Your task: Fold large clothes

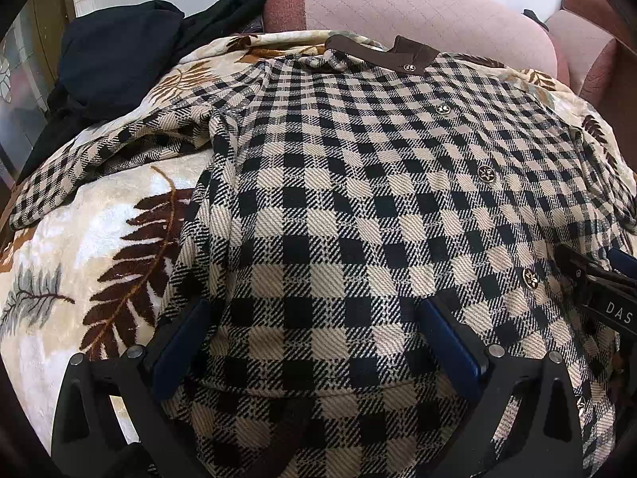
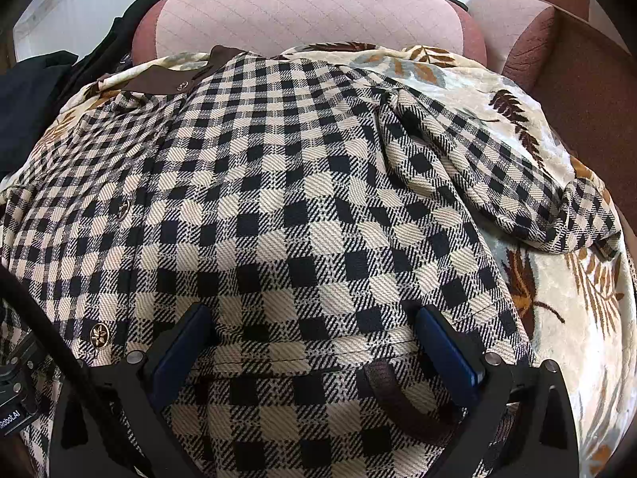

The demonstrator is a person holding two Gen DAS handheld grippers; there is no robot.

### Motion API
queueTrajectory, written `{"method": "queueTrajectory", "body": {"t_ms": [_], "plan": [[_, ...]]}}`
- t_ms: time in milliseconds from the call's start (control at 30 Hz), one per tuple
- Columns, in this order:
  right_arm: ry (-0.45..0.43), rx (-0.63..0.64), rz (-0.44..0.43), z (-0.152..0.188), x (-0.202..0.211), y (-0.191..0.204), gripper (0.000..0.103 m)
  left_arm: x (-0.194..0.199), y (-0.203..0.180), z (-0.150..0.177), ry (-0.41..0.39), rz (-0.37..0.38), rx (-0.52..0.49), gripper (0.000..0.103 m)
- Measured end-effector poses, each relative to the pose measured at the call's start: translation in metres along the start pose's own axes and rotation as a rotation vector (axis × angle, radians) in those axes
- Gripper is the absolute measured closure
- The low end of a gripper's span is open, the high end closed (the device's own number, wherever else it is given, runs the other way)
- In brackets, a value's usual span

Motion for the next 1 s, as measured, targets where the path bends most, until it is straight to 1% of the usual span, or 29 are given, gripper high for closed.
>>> {"method": "queueTrajectory", "body": {"t_ms": [233, 433, 800, 833, 867, 900, 933, 1000], "plan": [[0.008, -0.001, -0.005, -0.001, -0.003, 0.001, 0.0, -0.001, -0.002, -0.003, 0.013, -0.019, 0.002, 0.0], [0.012, -0.002, -0.009, -0.001, -0.004, 0.0, 0.0, -0.001, -0.001, -0.004, 0.014, -0.022, 0.002, 0.0], [0.023, -0.007, -0.028, -0.004, -0.006, -0.002, 0.0, 0.0, 0.0, -0.004, 0.002, 0.009, 0.01, 0.0], [0.019, -0.01, -0.028, -0.004, -0.005, -0.002, 0.0, 0.003, 0.001, -0.003, 0.0, 0.015, 0.012, 0.004], [0.017, -0.008, -0.025, -0.004, -0.005, -0.001, 0.0, 0.007, 0.003, -0.001, -0.001, 0.015, 0.015, 0.01], [0.017, -0.009, -0.025, -0.005, -0.005, -0.001, 0.0, 0.012, 0.005, 0.0, -0.002, 0.016, 0.021, 0.013], [0.015, -0.011, -0.03, -0.005, -0.005, -0.002, 0.0, 0.022, 0.008, 0.003, -0.006, 0.031, 0.033, 0.015], [0.013, -0.016, -0.042, -0.005, -0.006, -0.001, 0.0, 0.042, 0.015, 0.006, -0.028, 0.06, 0.055, 0.015]]}}
Point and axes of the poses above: each gripper's, at about its wrist camera, not at the fingertips, and x roughly against the way its jaws point, y to its left, z to its underside, the point moved 10 cm from there along -x, roughly the way its jaws point, and after that the axes turned 6 degrees about y, right-handed, at the moved point
